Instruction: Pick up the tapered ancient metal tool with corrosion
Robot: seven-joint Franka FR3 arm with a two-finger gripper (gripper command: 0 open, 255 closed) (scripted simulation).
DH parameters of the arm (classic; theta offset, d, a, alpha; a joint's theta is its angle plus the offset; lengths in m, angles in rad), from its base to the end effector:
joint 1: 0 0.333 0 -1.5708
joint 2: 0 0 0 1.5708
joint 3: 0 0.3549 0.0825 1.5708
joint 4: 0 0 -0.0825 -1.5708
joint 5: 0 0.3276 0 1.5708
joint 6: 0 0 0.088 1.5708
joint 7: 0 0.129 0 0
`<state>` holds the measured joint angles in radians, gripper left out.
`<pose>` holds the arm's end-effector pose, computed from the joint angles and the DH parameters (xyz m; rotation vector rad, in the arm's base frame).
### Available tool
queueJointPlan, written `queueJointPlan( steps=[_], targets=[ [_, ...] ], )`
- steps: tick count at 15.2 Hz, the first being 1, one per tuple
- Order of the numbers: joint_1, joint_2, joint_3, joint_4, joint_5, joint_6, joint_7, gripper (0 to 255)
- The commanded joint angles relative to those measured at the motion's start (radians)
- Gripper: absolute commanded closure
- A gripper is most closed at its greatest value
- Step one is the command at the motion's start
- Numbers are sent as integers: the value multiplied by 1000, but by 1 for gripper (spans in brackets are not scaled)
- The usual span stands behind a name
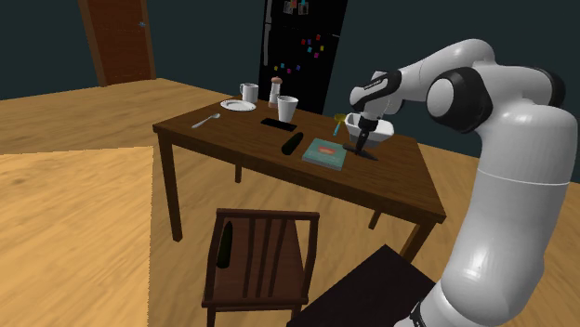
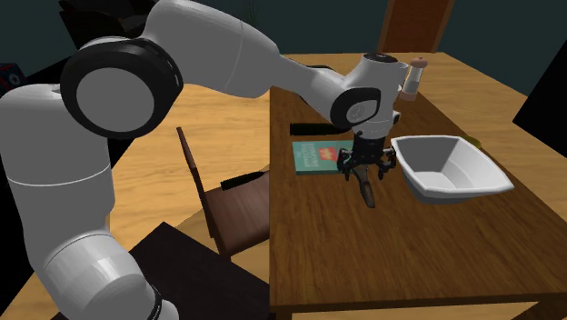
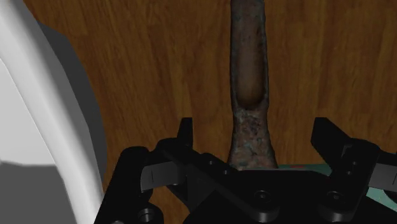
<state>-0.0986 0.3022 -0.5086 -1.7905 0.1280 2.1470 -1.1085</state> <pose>0.5138 -0.3121 0.4514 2.9657 0.6986 0.0559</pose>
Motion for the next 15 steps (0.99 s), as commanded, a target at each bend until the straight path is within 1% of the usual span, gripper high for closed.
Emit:
queueJointPlan(
  steps=[1,10,15],
  targets=[
    [0,2,1,-3,2,5,-1,255],
    [0,2,1,-1,1,4,0,255],
    [3,-21,-5,38,-13,-56,8,255]
  ],
)
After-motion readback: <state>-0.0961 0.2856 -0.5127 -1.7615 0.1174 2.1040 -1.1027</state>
